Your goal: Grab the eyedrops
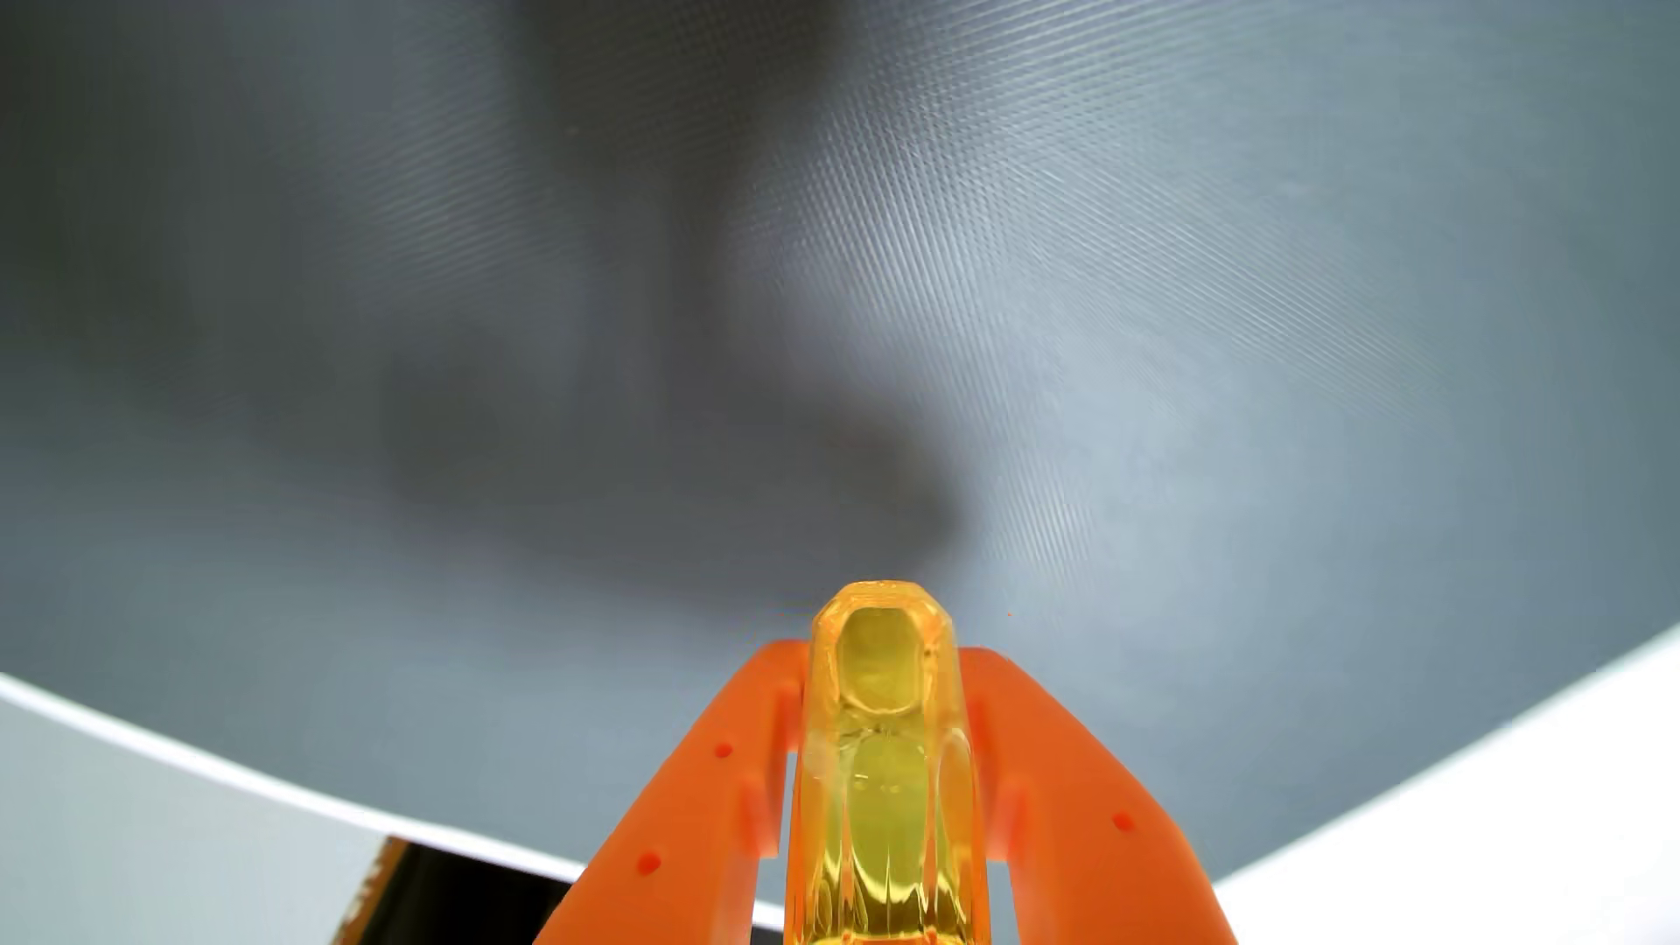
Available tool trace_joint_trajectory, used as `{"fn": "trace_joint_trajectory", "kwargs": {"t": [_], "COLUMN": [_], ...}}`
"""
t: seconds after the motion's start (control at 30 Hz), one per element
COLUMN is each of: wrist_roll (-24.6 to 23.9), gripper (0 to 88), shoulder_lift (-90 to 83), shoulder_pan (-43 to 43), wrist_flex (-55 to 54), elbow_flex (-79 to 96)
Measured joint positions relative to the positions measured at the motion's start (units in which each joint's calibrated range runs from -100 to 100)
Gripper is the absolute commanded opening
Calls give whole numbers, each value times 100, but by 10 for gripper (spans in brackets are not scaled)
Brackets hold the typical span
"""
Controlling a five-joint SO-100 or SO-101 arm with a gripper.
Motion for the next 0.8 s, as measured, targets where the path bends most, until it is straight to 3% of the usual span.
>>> {"fn": "trace_joint_trajectory", "kwargs": {"t": [0.23,0.43,0.8], "wrist_roll": [-434,-1151,-1407], "gripper": [6,6,7], "shoulder_lift": [-585,-831,-1145], "shoulder_pan": [60,300,360], "wrist_flex": [471,480,514], "elbow_flex": [-135,-135,-135]}}
